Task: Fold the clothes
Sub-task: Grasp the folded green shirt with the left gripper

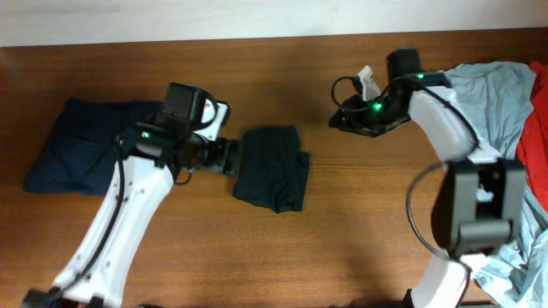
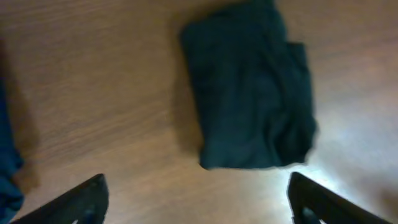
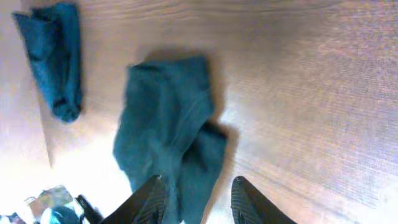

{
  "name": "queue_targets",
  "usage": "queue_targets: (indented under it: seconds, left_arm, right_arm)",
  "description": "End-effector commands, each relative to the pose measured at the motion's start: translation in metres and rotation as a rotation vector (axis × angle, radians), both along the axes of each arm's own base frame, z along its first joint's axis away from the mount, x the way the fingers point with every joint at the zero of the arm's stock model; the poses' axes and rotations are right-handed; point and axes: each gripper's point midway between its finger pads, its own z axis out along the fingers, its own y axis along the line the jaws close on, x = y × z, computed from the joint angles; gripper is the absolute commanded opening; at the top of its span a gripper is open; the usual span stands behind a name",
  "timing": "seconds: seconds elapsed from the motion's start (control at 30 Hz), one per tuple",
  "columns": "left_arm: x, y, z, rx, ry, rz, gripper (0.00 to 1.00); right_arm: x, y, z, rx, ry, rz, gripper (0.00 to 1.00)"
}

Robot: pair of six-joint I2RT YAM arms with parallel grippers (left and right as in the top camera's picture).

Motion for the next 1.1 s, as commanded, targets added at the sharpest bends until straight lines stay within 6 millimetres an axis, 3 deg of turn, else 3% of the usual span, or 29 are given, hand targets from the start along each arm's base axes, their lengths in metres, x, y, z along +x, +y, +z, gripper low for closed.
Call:
queue_targets:
  seconds: [0.0,0.13,0.23,0.43,0.53,0.77,0.83,0.87,0.9,0.93,0.97,1.07]
  left_arm:
    - [0.014,0.006,-0.045,-0.054,0.127,0.034,0.94]
    - [0.024,-0.021,-0.084,-0.232,0.242,0.004,0.96]
    - [0.026,-0.041,-0.103,-0.344,0.308,-0.026,0.97]
    - [0.017,-0.048,-0.146,-0.385,0.466,0.054,0.96]
    - [0.007,-0.065,-0.162,-0.432,0.550,0.053,0.96]
    - [-0.003,-0.095,-0.179,-0.422,0.603,0.066,0.79]
    - [-0.003,-0.098,-0.181,-0.402,0.599,0.078,0.70]
    - [-0.004,-0.097,-0.184,-0.379,0.599,0.100,0.57]
    - [-0.003,-0.096,-0.185,-0.368,0.597,0.105,0.32]
    - [-0.003,-0.096,-0.185,-0.369,0.595,0.105,0.24]
    - [0.000,-0.096,-0.185,-0.374,0.583,0.103,0.05]
    - [0.004,-0.098,-0.180,-0.403,0.571,0.077,0.00]
  right_arm:
    - [-0.008,-0.003,0.056,-0.012,-0.176,0.066,0.40]
    - [-0.020,-0.008,0.088,-0.055,-0.244,0.053,0.41]
    - [-0.026,-0.010,0.099,-0.070,-0.266,0.048,0.40]
    - [-0.034,-0.011,0.097,-0.070,-0.228,0.049,0.41]
    - [-0.034,-0.011,0.097,-0.070,-0.227,0.049,0.41]
    - [-0.035,-0.011,0.096,-0.070,-0.223,0.049,0.41]
    - [-0.036,-0.011,0.096,-0.070,-0.216,0.049,0.40]
    - [-0.037,-0.011,0.095,-0.070,-0.210,0.050,0.40]
    - [-0.038,-0.011,0.095,-0.070,-0.208,0.050,0.40]
    - [-0.038,-0.011,0.095,-0.070,-0.208,0.050,0.40]
    - [-0.038,-0.011,0.095,-0.070,-0.208,0.050,0.40]
    - [-0.039,-0.011,0.095,-0.070,-0.200,0.050,0.40]
